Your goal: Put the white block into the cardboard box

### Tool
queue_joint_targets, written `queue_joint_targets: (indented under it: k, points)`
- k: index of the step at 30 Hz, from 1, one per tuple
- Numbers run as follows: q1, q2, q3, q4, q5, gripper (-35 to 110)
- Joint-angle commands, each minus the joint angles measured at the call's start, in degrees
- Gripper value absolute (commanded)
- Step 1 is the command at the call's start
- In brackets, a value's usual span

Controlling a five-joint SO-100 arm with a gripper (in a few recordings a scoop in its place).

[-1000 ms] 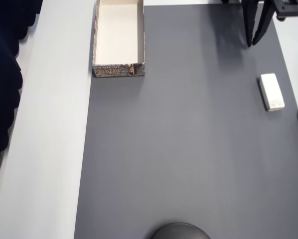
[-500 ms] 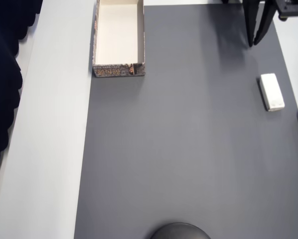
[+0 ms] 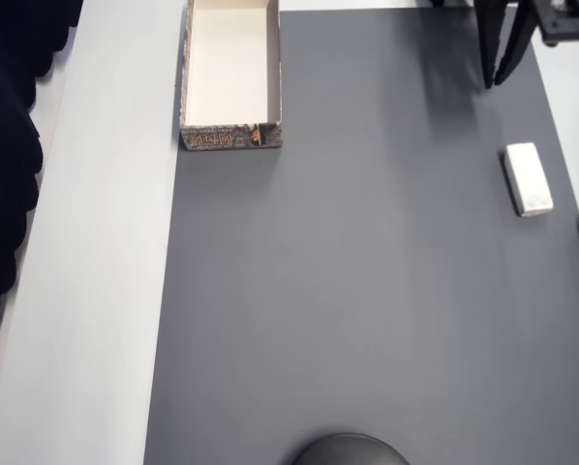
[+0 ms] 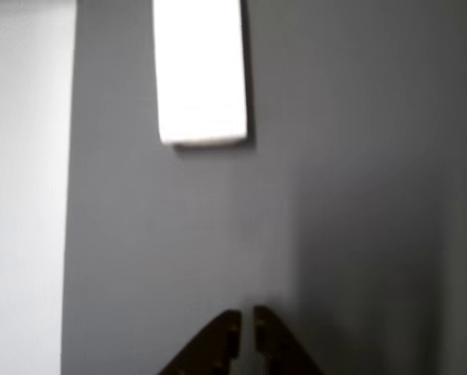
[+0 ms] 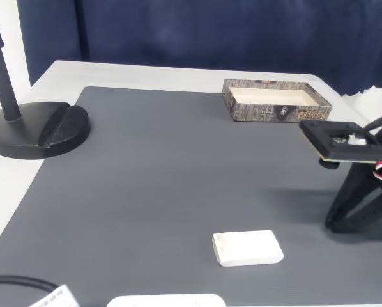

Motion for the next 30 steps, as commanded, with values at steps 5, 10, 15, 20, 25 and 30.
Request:
queue_joint_targets:
  k: [5, 10, 15, 20, 25, 30]
  points:
    - [-0.26, -14.24, -14.50, -3.78, -0.97, -2]
    - [0.62, -21.45, -18.37, -7.12, -4.48, -2]
    - [0.35, -27.69, -22.76, -7.03, -3.87, -2]
    - [-0.18, -36.74, -30.76, -6.42, -1.58, -2]
    - [-1.58, -47.90, -42.36, -1.76, -1.49, -2]
    - [-2.81, -56.87, -50.45, -0.09, -1.32, -2]
